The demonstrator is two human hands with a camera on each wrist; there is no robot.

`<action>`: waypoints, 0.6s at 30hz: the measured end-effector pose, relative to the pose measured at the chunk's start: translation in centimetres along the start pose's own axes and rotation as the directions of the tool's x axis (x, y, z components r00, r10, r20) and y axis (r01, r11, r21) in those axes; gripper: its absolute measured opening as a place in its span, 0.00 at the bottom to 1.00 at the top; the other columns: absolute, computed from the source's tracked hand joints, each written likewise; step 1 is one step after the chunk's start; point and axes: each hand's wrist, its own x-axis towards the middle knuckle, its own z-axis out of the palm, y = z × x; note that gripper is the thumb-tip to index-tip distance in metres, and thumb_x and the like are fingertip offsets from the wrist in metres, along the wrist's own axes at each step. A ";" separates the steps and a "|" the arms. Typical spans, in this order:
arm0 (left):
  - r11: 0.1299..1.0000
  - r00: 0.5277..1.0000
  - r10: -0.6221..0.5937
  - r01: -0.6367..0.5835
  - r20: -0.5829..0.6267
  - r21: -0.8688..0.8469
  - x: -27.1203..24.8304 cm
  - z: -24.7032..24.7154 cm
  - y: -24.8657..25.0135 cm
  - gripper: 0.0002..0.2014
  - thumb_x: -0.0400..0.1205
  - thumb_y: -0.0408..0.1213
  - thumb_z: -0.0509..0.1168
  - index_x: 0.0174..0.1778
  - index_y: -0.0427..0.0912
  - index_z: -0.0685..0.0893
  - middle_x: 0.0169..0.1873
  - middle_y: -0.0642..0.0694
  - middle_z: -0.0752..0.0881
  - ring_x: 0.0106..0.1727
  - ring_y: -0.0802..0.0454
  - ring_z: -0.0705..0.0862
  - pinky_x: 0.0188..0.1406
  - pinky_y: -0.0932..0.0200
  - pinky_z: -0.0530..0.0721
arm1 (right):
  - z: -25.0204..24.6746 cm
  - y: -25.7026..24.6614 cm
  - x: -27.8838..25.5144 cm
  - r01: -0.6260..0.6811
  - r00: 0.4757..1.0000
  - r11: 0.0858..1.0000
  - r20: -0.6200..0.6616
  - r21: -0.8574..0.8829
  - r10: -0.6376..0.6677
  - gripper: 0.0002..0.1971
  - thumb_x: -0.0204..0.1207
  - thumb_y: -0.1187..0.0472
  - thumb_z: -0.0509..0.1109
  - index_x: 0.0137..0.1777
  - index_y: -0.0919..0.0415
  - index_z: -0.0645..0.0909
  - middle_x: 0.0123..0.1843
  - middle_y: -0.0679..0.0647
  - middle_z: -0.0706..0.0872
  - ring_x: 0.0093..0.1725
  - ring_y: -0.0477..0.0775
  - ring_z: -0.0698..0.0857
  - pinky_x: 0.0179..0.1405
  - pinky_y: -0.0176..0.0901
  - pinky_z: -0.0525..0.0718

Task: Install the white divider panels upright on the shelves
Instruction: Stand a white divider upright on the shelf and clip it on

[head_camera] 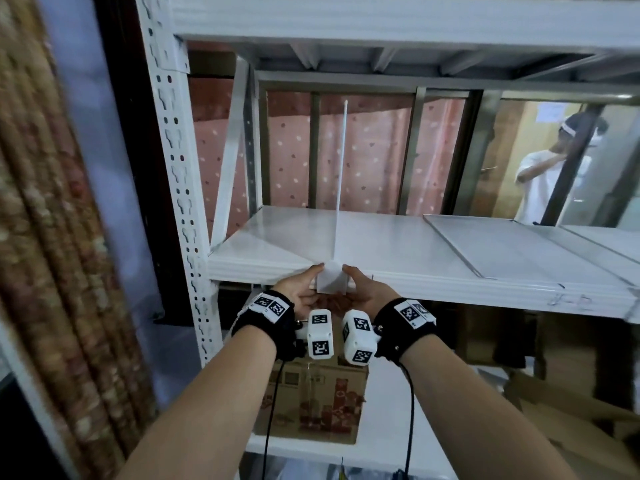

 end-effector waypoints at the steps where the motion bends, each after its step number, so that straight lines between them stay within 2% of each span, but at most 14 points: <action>1: 1.000 1.000 -0.004 0.004 0.007 0.003 -0.2 0.4 -0.1 0.18 0.79 0.50 0.71 0.44 0.38 0.77 0.41 0.38 0.82 0.40 0.46 0.82 0.37 0.51 0.82 | -0.3 -0.2 -0.4 0.004 1.000 1.000 0.003 -0.008 -0.004 0.31 0.74 0.47 0.76 0.64 0.75 0.78 0.59 0.70 0.85 0.58 0.65 0.85 0.65 0.51 0.82; 4: 1.000 1.000 -0.006 0.005 0.014 0.020 -0.5 1.7 -0.3 0.19 0.79 0.51 0.70 0.50 0.39 0.75 0.40 0.39 0.81 0.39 0.47 0.81 0.34 0.52 0.81 | -1.7 -0.8 -0.7 0.033 0.999 0.999 -0.010 -0.001 -0.033 0.27 0.74 0.49 0.76 0.60 0.74 0.79 0.50 0.68 0.85 0.50 0.65 0.84 0.61 0.52 0.83; 7: 1.000 1.000 0.000 0.000 0.029 0.016 -0.7 3.5 -0.7 0.19 0.79 0.50 0.71 0.56 0.41 0.75 0.41 0.39 0.81 0.40 0.47 0.81 0.33 0.52 0.81 | -3.5 -1.5 -1.0 0.038 0.999 0.999 -0.013 -0.012 -0.038 0.25 0.75 0.48 0.74 0.53 0.74 0.80 0.49 0.67 0.86 0.48 0.64 0.85 0.60 0.53 0.84; 9: 1.000 0.999 0.007 -0.007 0.033 0.014 -1.0 4.6 -1.0 0.20 0.79 0.49 0.70 0.58 0.41 0.75 0.41 0.39 0.81 0.39 0.47 0.81 0.32 0.52 0.80 | -4.4 -2.0 -1.4 0.032 0.999 0.999 -0.023 -0.036 -0.033 0.22 0.77 0.49 0.73 0.48 0.73 0.80 0.44 0.67 0.85 0.42 0.62 0.84 0.50 0.51 0.85; 11: 1.000 0.999 0.002 -0.002 0.039 0.010 -1.2 5.6 -1.2 0.21 0.80 0.49 0.70 0.60 0.40 0.75 0.40 0.39 0.81 0.38 0.47 0.81 0.31 0.52 0.80 | -5.1 -2.5 -1.7 0.034 0.998 0.997 -0.048 -0.072 -0.038 0.23 0.77 0.48 0.73 0.49 0.72 0.80 0.43 0.66 0.85 0.39 0.61 0.84 0.39 0.49 0.84; 13: 1.000 0.999 -0.009 0.009 0.042 0.002 -1.4 6.3 -1.3 0.22 0.80 0.49 0.70 0.61 0.38 0.75 0.40 0.39 0.80 0.38 0.47 0.80 0.32 0.51 0.80 | -5.6 -2.8 -1.6 0.031 0.997 0.998 -0.072 -0.060 -0.035 0.25 0.75 0.48 0.75 0.55 0.73 0.79 0.45 0.66 0.85 0.40 0.63 0.84 0.39 0.51 0.85; 15: 1.000 0.999 -0.008 0.008 0.044 0.002 -1.6 6.7 -1.3 0.22 0.80 0.50 0.70 0.62 0.39 0.75 0.40 0.39 0.80 0.38 0.47 0.80 0.32 0.51 0.80 | -6.0 -2.9 -1.2 0.008 0.996 0.999 -0.088 -0.043 -0.011 0.28 0.72 0.48 0.77 0.58 0.73 0.79 0.45 0.67 0.85 0.41 0.64 0.85 0.45 0.53 0.87; 18: 1.000 1.000 -0.002 0.002 0.031 0.005 -1.4 6.9 -1.4 0.27 0.80 0.50 0.70 0.67 0.36 0.75 0.41 0.40 0.81 0.38 0.47 0.81 0.31 0.51 0.80 | -6.4 -3.2 -1.2 -0.019 0.999 1.000 -0.043 -0.011 0.018 0.26 0.74 0.49 0.76 0.56 0.75 0.79 0.43 0.68 0.84 0.40 0.64 0.84 0.46 0.55 0.86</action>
